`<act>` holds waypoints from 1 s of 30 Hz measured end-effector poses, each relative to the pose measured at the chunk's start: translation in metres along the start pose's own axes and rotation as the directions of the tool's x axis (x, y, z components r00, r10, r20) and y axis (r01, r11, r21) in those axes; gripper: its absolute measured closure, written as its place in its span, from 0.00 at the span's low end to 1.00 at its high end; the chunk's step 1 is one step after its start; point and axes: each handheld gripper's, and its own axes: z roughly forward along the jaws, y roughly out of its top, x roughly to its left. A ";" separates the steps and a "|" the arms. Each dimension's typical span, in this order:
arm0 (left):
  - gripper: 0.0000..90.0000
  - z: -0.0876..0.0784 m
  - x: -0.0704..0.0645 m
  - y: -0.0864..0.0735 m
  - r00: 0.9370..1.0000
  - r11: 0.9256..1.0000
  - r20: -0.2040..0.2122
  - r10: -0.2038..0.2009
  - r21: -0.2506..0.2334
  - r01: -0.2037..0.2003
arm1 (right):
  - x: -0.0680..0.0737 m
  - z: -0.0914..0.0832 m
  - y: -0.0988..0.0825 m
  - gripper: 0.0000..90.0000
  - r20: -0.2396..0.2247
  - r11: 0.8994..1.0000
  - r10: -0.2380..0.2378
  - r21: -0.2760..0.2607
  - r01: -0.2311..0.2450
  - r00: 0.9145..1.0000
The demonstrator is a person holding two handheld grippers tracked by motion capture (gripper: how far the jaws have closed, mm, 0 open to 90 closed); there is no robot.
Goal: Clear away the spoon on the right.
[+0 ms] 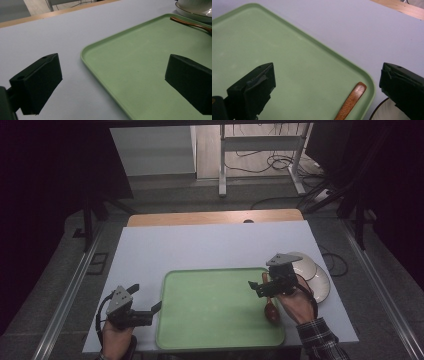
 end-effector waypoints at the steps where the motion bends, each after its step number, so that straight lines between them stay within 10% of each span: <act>1: 0.01 0.000 0.000 0.000 1.000 1.000 0.001 -0.001 0.000 0.001 | 0.001 0.000 -0.001 0.00 0.001 1.000 -0.003 -0.001 0.003 1.000; 30: 0.00 0.003 -0.005 -0.001 1.000 0.999 0.006 0.031 0.021 -0.031 | 0.002 -0.028 -0.030 0.00 0.054 0.999 0.016 -0.032 -0.014 0.998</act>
